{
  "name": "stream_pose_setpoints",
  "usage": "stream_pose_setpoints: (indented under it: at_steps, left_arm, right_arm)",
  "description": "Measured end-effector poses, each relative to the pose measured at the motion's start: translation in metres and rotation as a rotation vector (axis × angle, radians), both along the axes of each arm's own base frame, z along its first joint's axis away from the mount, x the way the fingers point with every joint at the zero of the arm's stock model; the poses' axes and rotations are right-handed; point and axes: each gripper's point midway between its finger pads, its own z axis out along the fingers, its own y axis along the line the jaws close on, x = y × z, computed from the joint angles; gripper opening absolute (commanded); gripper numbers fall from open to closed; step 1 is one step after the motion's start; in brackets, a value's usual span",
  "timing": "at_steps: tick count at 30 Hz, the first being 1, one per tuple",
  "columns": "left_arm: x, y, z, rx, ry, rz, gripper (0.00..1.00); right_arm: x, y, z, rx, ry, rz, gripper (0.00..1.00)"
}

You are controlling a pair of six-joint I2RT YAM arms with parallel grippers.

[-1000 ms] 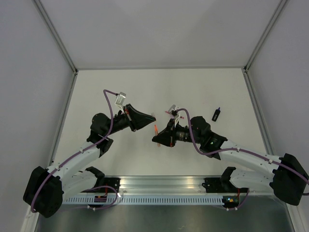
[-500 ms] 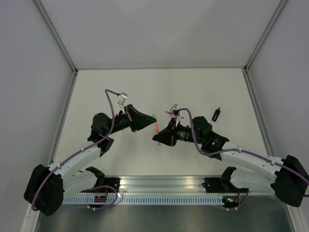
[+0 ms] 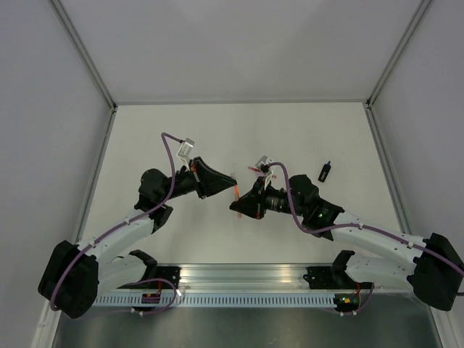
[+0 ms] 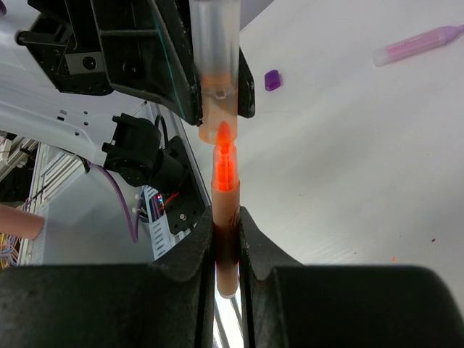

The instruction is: Insert the pens into the pen caps

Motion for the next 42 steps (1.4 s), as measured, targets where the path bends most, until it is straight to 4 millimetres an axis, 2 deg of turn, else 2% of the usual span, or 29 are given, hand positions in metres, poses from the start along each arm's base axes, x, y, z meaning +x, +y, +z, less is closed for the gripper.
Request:
stream_pose_setpoints:
  at_steps: [12,19,20,22,23,29,35,42]
  left_arm:
    - [-0.013,-0.012,-0.008,0.018,0.006,-0.084,0.02]
    - [-0.016,-0.022,-0.006,0.022,-0.011,-0.139,0.02]
    - [-0.017,-0.023,-0.006,0.021,-0.015,-0.145,0.12]
    - [-0.018,-0.024,-0.006,0.021,-0.019,-0.151,0.24]
    - [-0.018,-0.024,-0.006,0.021,-0.022,-0.151,0.34]
    - [-0.029,-0.028,-0.007,0.028,-0.028,-0.197,0.54]
    - [-0.03,-0.028,-0.008,0.033,-0.025,-0.201,0.64]
    - [-0.028,-0.026,-0.013,0.063,-0.024,-0.173,0.68]
  right_arm:
    - [-0.002,-0.012,0.009,0.01,-0.03,-0.039,0.0]
    - [-0.002,-0.016,0.009,0.004,-0.037,-0.058,0.0]
    - [-0.002,-0.017,0.009,0.004,-0.037,-0.059,0.0]
    - [-0.003,-0.017,0.009,0.004,-0.037,-0.056,0.0]
    - [-0.003,-0.017,0.009,0.005,-0.037,-0.054,0.0]
    - [-0.003,-0.017,0.01,0.007,-0.039,-0.052,0.0]
    - [-0.006,-0.015,0.01,0.01,-0.038,-0.035,0.0]
    - [-0.011,-0.008,0.001,-0.001,-0.014,0.016,0.0]
